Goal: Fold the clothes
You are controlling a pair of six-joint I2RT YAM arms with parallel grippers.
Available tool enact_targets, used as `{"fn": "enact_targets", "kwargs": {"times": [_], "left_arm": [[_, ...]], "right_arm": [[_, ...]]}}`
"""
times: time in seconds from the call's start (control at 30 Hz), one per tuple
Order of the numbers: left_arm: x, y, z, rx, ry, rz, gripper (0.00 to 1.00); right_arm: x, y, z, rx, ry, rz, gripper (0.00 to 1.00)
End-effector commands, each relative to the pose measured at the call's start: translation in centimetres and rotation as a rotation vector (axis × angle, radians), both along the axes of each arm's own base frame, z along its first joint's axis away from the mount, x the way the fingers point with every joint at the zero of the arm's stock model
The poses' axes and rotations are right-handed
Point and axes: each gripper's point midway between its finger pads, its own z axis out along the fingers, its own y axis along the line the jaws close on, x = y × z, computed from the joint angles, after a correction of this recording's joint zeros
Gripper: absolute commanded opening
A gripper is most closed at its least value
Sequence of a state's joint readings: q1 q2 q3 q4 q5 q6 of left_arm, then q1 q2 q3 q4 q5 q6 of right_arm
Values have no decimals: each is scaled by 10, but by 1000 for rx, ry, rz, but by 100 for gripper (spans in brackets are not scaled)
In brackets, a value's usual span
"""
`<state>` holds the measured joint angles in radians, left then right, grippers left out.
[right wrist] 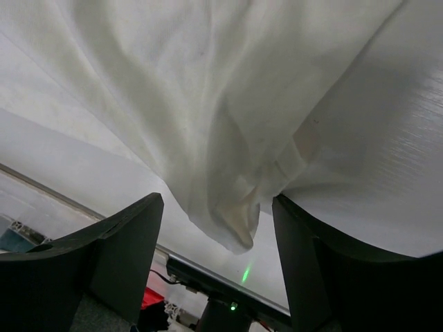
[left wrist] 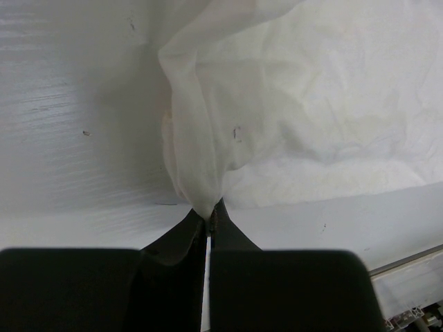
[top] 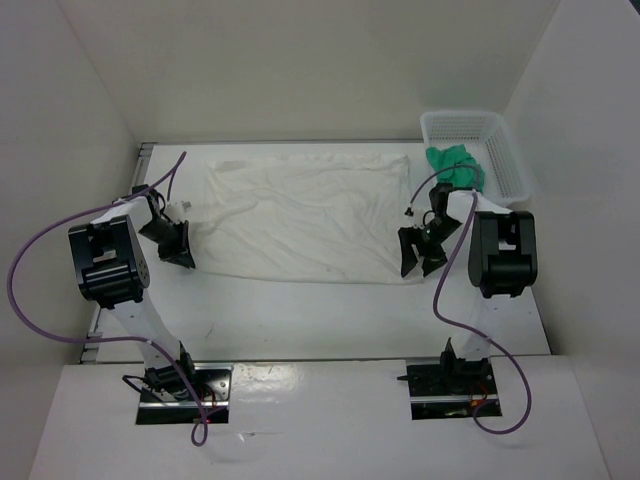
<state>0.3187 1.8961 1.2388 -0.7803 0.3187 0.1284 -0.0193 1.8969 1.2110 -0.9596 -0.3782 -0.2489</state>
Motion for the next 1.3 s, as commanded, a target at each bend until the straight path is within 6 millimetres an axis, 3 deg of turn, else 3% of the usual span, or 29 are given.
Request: {"fn": "enact_targets", "kwargs": {"times": [0.0, 0.47, 0.6, 0.7, 0.8, 0.97, 1.1, 1.27], "left_arm": [[5, -4, 9, -16, -45, -20, 0], [5, -4, 9, -16, -45, -20, 0], [6, -4, 14, -13, -54, -20, 0], [13, -3, 31, -1, -120, -41, 0], [20, 7, 60, -2, -225, -30, 0], [32, 16, 123, -31, -408, -18, 0], [35, 24, 177, -34, -549, -10, 0], [35, 31, 258, -5, -747, -18, 0]], "right_arm": [[3, 8, -22, 7, 14, 30, 71], [1, 9, -40, -3, 49, 32, 22], [1, 9, -40, -3, 49, 32, 0], [12, 6, -26, -24, -13, 33, 0], [34, 2, -1, -49, -110, 32, 0], [92, 3, 101, -50, -425, 34, 0], [110, 1, 168, -63, -616, 26, 0], [117, -6, 225, -103, -778, -2, 0]]}}
